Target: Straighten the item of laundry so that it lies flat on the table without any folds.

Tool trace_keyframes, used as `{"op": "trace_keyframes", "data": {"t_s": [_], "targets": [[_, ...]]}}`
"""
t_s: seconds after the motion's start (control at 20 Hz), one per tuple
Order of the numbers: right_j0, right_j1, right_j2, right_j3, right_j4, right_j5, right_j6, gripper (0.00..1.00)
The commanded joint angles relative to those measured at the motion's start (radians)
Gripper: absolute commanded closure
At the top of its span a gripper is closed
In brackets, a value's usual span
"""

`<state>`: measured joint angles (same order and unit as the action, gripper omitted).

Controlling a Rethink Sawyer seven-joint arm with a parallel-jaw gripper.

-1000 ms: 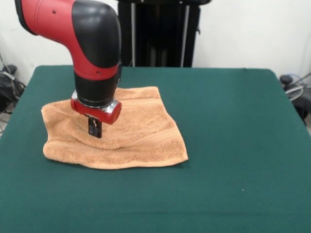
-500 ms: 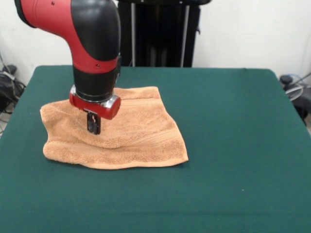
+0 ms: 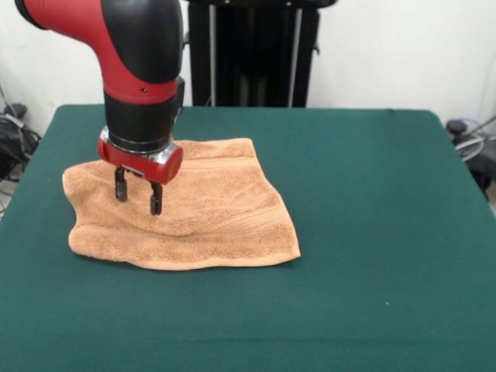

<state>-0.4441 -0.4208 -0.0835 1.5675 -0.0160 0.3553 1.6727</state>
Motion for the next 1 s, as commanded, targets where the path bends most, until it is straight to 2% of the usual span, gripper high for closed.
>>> {"op": "trace_keyframes", "data": {"t_s": [0.05, 0.4, 0.6, 0.65, 0.75, 0.85, 1.0], "targets": [[-0.009, -0.002, 0.055, 0.045, -0.023, 0.008, 0.097, 0.00], [-0.022, -0.007, 0.076, 0.054, -0.034, -0.004, 0.076, 0.00], [-0.011, -0.017, 0.077, 0.057, -0.038, -0.083, 0.105, 0.00], [-0.012, -0.013, 0.085, 0.052, -0.036, -0.068, 0.097, 0.00], [-0.020, -0.005, 0.111, 0.021, -0.065, -0.011, 0.018, 0.00], [-0.054, 0.012, 0.168, -0.027, -0.110, 0.086, -0.123, 0.00], [-0.107, 0.021, 0.215, -0.028, -0.152, 0.105, -0.190, 0.00]]}}
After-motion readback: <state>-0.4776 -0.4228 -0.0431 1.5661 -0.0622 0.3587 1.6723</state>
